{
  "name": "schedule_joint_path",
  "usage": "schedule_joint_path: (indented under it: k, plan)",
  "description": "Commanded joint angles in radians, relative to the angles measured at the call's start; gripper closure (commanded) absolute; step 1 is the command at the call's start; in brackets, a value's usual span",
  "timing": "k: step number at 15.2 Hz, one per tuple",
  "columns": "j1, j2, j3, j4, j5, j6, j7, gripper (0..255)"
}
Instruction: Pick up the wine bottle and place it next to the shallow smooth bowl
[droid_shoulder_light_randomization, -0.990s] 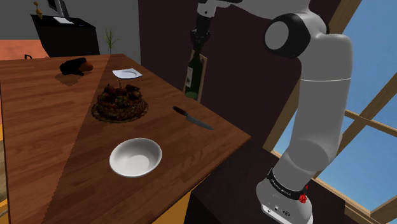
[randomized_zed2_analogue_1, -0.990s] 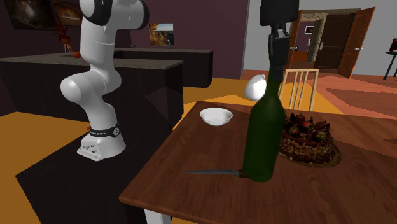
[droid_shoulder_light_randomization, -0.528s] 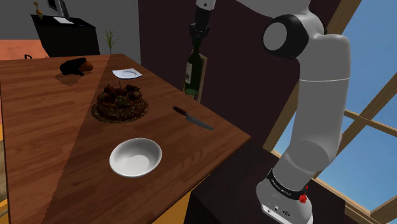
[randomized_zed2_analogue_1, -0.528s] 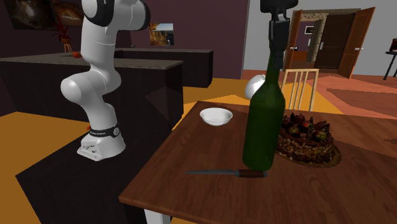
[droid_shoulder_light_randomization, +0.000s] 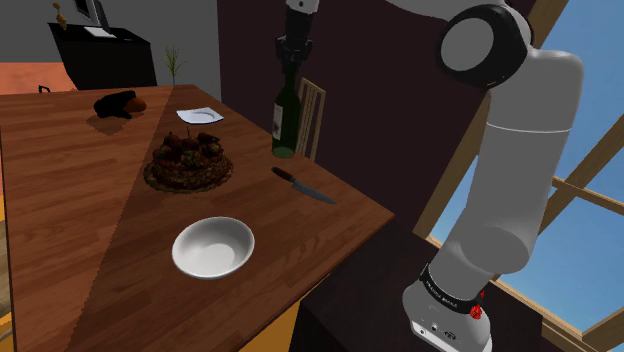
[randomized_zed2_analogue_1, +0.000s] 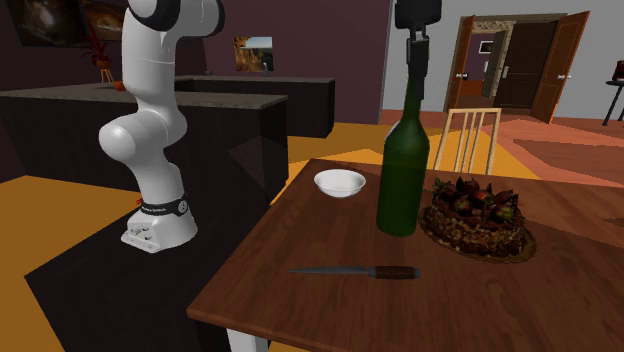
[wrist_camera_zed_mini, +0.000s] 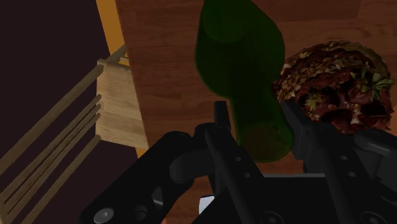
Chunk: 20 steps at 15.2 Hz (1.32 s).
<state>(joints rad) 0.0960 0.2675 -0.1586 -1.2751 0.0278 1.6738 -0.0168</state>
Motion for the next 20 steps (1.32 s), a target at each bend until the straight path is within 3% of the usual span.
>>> schedule_joint_path:
  k: [1,10,18,20]
  plan:
    - [0.029,-0.022,0.013,-0.023,-0.012,0.001,0.043,255]
    - [0.162,-0.054,0.085,-0.062,-0.059,0.004,0.246,255]
    - [0.281,-0.003,0.151,0.015,-0.094,-0.031,0.427,255]
    - [0.281,-0.013,0.15,-0.028,-0.095,0.001,0.429,255]
